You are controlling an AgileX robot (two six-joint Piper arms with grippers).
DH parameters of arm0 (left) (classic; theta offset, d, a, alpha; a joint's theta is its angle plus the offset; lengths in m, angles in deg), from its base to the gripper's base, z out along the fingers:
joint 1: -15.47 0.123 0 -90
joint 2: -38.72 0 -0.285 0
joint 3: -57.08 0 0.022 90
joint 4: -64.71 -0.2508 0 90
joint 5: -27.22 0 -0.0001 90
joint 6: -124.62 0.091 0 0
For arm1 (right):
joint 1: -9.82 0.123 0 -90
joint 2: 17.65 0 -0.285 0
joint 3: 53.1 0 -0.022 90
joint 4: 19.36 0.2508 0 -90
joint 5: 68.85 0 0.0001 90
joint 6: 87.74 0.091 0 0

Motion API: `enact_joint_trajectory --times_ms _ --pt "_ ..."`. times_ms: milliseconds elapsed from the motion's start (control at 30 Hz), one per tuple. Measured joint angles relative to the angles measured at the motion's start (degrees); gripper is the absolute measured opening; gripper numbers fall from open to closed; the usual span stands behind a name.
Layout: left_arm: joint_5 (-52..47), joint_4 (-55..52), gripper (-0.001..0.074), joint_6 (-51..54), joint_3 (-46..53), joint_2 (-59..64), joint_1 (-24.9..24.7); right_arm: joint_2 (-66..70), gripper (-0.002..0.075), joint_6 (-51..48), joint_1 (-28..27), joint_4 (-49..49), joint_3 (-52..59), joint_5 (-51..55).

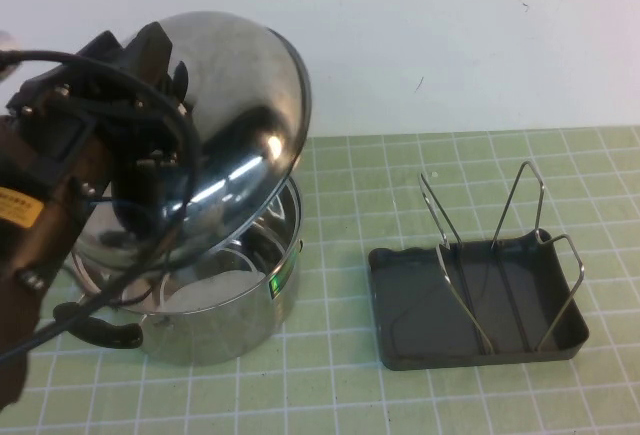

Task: Put pot lid on rack
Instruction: Hand over the pot lid

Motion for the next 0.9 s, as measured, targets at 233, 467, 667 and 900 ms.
enact_joint_trajectory --times_ms 233,467,667,900 --pt "-10.91 -5.11 0.0309 -14.63 0.13 -3.83 -0.35 0.00 -0.0001 -8.86 0.00 0.98 0.00 0.32" --pt "-8.77 -13.08 0.0309 -26.88 0.34 -0.61 -0.35 0.00 -0.0001 -29.29 0.00 28.25 0.00 10.69" --pt "9.64 -28.53 0.0309 -35.38 0.34 6.29 -0.35 10.53 0.0032 -62.11 0.00 62.38 -4.19 19.38" --pt "22.12 -37.37 0.0309 -40.32 0.34 15.24 -0.35 33.45 0.0362 -73.78 0.00 65.33 -20.92 31.69"
